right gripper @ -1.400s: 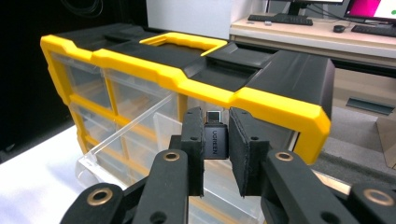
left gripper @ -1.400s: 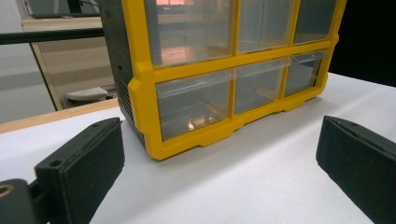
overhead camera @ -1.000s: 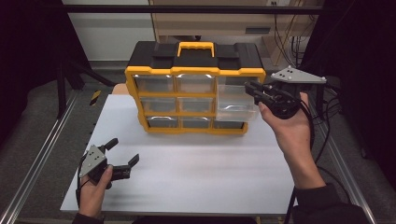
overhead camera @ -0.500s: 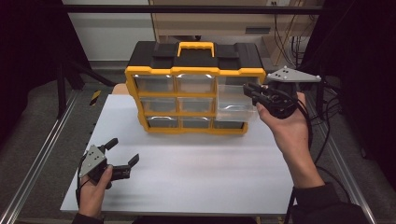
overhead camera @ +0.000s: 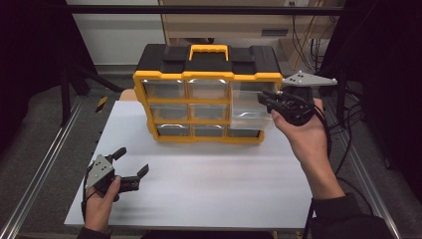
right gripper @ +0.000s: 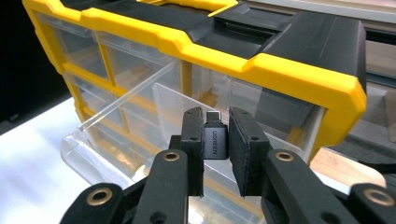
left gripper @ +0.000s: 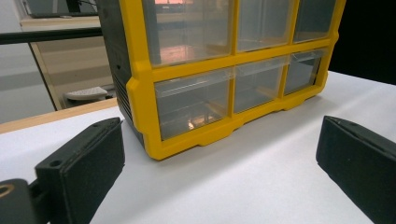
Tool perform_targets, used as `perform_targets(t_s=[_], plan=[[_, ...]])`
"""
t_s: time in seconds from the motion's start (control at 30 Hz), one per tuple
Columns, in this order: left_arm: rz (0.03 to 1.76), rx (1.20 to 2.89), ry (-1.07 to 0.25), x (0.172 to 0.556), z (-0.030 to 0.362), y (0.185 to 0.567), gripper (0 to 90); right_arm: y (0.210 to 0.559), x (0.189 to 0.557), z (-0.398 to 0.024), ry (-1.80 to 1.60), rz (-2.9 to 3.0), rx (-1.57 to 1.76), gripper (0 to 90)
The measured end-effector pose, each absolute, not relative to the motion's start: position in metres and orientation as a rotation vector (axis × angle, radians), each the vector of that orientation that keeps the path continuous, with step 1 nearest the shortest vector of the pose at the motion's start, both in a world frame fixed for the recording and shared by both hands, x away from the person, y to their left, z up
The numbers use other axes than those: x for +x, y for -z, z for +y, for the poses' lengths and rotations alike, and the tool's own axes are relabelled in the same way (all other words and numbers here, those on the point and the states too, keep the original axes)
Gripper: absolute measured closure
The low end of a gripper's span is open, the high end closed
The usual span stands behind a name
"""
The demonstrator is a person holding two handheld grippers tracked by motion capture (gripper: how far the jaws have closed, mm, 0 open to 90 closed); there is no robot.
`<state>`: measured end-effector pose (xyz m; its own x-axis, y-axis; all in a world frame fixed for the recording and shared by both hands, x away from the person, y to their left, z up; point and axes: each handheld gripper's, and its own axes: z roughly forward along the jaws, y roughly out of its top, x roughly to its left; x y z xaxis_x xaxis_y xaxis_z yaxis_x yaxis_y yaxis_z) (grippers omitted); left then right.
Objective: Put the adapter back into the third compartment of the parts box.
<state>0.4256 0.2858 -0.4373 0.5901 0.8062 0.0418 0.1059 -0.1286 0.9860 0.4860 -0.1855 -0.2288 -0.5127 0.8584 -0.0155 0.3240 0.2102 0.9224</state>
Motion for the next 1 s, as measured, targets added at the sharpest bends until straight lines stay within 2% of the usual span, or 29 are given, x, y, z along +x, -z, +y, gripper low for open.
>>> perform_targets(t_s=[0.07, 0.4, 0.53, 0.73, 0.9, 1.0], plan=[[0.781, 1.607, -0.721, 0.4251, 0.2862, 0.4372, 1.0, 0.2287, 0.4870, -0.1860, -1.305, 1.937, 1.095, 72.7], [0.779, 1.604, -0.722, 0.4256, 0.2862, 0.4368, 1.0, 0.2258, 0.4831, -0.1838, -1.374, 1.861, 1.063, 65.7], [0.781, 1.602, -0.725, 0.4248, 0.2872, 0.4364, 0.9, 0.2249, 0.4816, -0.1841, -1.419, 1.805, 1.046, 57.3], [0.783, 1.598, -0.726, 0.4257, 0.2877, 0.4366, 0.9, 0.2252, 0.4787, -0.1865, -1.482, 1.693, 1.004, 39.4], [0.780, 1.604, -0.730, 0.4254, 0.2873, 0.4365, 0.9, 0.2240, 0.4779, -0.1859, -1.504, 1.629, 0.993, 19.1], [0.786, 1.598, -0.732, 0.4250, 0.2885, 0.4363, 0.9, 0.2256, 0.4782, -0.1834, -1.498, 1.613, 0.990, 10.9]])
